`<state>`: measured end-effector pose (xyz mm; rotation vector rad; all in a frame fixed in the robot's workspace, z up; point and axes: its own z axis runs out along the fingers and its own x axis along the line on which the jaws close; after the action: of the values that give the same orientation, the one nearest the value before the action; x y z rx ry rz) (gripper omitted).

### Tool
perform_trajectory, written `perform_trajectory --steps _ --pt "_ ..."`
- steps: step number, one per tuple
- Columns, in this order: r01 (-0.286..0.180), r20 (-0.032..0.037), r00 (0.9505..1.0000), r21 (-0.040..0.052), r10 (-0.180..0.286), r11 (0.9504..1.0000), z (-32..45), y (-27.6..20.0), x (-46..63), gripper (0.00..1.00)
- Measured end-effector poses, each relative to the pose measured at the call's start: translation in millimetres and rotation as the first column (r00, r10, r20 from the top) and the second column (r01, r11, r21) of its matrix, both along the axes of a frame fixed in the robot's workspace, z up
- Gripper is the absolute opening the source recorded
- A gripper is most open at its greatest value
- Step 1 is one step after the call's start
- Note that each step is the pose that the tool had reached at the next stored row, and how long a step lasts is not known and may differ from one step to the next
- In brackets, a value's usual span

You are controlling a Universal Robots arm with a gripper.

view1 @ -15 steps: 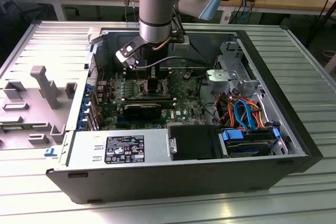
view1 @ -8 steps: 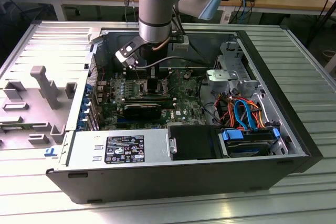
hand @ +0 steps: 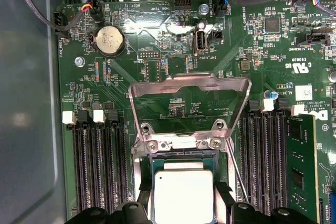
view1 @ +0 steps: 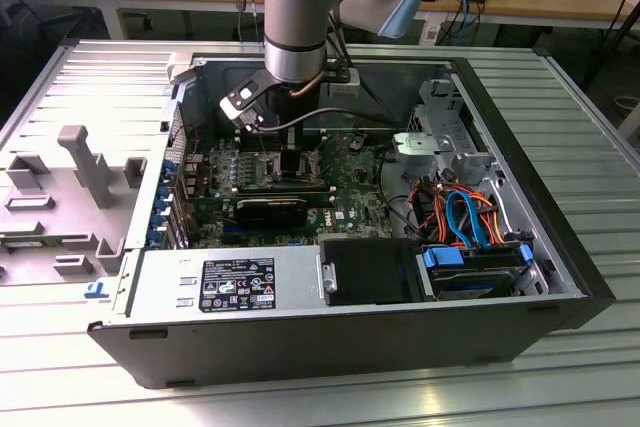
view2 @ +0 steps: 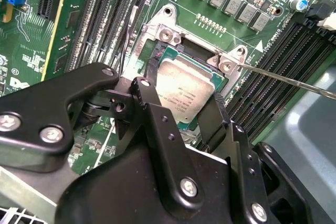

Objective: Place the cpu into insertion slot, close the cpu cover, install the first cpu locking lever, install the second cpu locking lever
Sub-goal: 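Place the cpu into insertion slot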

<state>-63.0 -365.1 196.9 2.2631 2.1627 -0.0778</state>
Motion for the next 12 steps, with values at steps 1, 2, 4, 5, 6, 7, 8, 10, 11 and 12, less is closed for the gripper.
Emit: perform_trajectory --steps 1,2,4,5,6,7,8,10,11,12 --pt "0.000 0.0000 1.0000 0.0000 0.000 1.0000 0.0 0.0 0.0 0.54" --pt "0.000 0.0003 1.0000 0.0002 0.000 1.0000 -0.1 0.0 0.0 0.54" --pt "0.000 0.0004 1.0000 0.0006 0.000 1.0000 -0.2 0.1 0.1 0.55" --pt "0.000 0.0002 1.0000 0.0004 0.000 1.0000 -0.2 0.1 0.1 0.62" --pt "0.000 0.0002 1.0000 0.0003 0.000 1.0000 -0.1 0.1 0.0 0.62" --pt "0.000 0.0000 1.0000 0.0001 0.000 1.0000 0.0 0.0 0.0 0.62" --pt "0.000 -0.0001 1.0000 -0.0002 0.000 1.0000 0.2 0.0 1.3 0.62" --pt "0.000 0.0000 1.0000 -0.0003 0.000 1.0000 7.6 0.0 3.9 0.62" --pt "-0.002 -0.0001 1.0000 -0.0009 0.002 1.0000 7.6 -0.1 5.1 0.62" --pt "-0.002 -0.0001 1.0000 -0.0010 0.002 1.0000 7.6 -0.1 5.5 0.62"
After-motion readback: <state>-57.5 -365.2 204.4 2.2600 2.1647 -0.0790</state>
